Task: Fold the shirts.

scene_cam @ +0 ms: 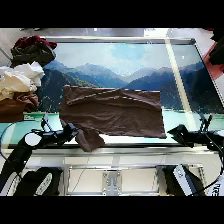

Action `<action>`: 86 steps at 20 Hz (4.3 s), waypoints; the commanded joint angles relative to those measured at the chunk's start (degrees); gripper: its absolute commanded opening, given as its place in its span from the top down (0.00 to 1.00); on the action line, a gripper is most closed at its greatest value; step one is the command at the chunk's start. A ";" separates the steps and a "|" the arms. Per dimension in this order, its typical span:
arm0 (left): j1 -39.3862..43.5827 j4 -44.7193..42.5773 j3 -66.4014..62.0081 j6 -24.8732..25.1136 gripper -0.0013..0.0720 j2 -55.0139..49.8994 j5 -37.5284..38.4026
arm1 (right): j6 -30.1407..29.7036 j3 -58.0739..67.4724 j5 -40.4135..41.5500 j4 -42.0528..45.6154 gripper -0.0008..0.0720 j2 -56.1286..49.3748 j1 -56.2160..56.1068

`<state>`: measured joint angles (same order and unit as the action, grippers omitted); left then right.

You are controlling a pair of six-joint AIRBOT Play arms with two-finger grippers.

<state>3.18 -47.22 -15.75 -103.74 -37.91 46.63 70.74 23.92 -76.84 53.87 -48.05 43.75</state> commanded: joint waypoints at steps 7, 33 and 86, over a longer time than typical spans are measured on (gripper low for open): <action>0.02 2.25 -4.07 4.87 0.96 0.02 3.17 | 2.75 -9.94 15.52 -12.04 0.30 -0.31 0.00; 0.02 -26.58 -26.36 2.34 0.97 5.92 10.43 | 5.42 14.19 4.55 -14.82 0.96 8.96 -3.48; 5.16 -12.76 -64.08 13.86 0.08 -44.30 -9.86 | -11.85 50.36 2.05 -20.55 0.23 -60.50 -17.18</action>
<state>8.29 -60.71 -79.75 -90.02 -82.26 36.32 61.89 74.26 -73.95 38.68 -106.43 28.08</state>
